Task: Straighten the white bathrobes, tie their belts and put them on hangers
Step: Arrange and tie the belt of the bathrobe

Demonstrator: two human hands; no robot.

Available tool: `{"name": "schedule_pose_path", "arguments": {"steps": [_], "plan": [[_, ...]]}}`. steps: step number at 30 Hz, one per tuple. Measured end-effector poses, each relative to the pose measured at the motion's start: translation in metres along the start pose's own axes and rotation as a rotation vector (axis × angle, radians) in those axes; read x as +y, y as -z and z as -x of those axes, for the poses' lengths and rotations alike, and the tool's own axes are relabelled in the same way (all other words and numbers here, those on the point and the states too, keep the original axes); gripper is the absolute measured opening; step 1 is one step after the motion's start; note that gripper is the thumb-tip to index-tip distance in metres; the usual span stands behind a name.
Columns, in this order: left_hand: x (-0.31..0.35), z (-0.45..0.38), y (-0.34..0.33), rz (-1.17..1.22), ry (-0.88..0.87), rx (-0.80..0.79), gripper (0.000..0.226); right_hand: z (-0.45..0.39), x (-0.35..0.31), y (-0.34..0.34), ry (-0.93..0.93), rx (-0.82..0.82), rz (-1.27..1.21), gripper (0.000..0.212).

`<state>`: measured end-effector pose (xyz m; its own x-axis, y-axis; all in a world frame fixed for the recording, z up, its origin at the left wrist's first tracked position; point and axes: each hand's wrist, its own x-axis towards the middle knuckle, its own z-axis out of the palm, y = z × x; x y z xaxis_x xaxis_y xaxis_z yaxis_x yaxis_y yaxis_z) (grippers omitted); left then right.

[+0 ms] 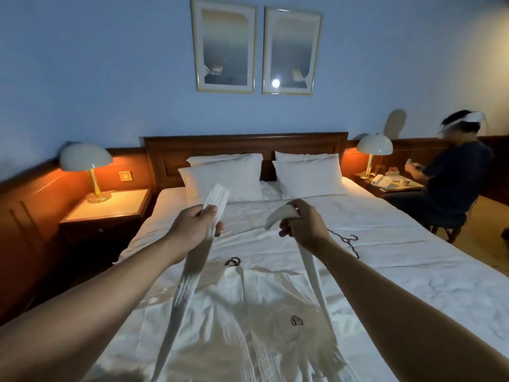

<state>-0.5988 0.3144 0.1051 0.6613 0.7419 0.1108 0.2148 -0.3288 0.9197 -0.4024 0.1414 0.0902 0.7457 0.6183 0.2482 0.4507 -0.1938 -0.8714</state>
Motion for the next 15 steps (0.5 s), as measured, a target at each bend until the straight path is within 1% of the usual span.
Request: {"name": "schedule_pose_path", "arguments": {"steps": [1, 2, 4, 5, 6, 8, 10, 11, 13, 15], "plan": [[0.003, 0.004, 0.006, 0.012, -0.008, 0.025, 0.035, -0.006, -0.012, -0.007, 0.003, -0.053, 0.002, 0.013], [0.004, 0.007, 0.008, 0.03, 0.004, 0.033, 0.033, -0.006, -0.019, -0.013, -0.021, -0.081, 0.0, 0.019], [0.006, 0.017, 0.01, 0.069, 0.036, 0.053, 0.031, -0.007, -0.025, -0.02, -0.073, -0.107, 0.084, 0.04], [0.006, 0.02, 0.009, 0.094, 0.039, 0.063, 0.031, -0.007, -0.026, -0.021, -0.067, -0.119, 0.136, 0.044], [0.006, 0.024, 0.007, 0.121, 0.045, 0.085, 0.031, -0.006, -0.025, -0.021, -0.053, -0.151, 0.167, 0.043], [0.007, 0.032, 0.003, 0.136, 0.06, 0.123, 0.028, 0.001, -0.026, -0.017, -0.055, -0.256, 0.094, 0.042], [0.008, 0.041, 0.002, 0.131, 0.072, 0.144, 0.023, 0.005, -0.025, -0.013, -0.092, -0.381, -0.005, 0.046], [0.007, 0.044, 0.002, 0.132, 0.08, 0.144, 0.023, 0.006, -0.022, -0.012, -0.089, -0.415, -0.033, 0.042], [0.004, 0.049, 0.002, 0.136, 0.088, 0.146, 0.024, 0.003, -0.018, -0.012, -0.041, -0.411, -0.033, 0.013], [0.001, 0.054, 0.0, 0.136, 0.112, 0.143, 0.025, -0.004, -0.012, -0.013, 0.011, -0.364, 0.046, 0.013]]}}
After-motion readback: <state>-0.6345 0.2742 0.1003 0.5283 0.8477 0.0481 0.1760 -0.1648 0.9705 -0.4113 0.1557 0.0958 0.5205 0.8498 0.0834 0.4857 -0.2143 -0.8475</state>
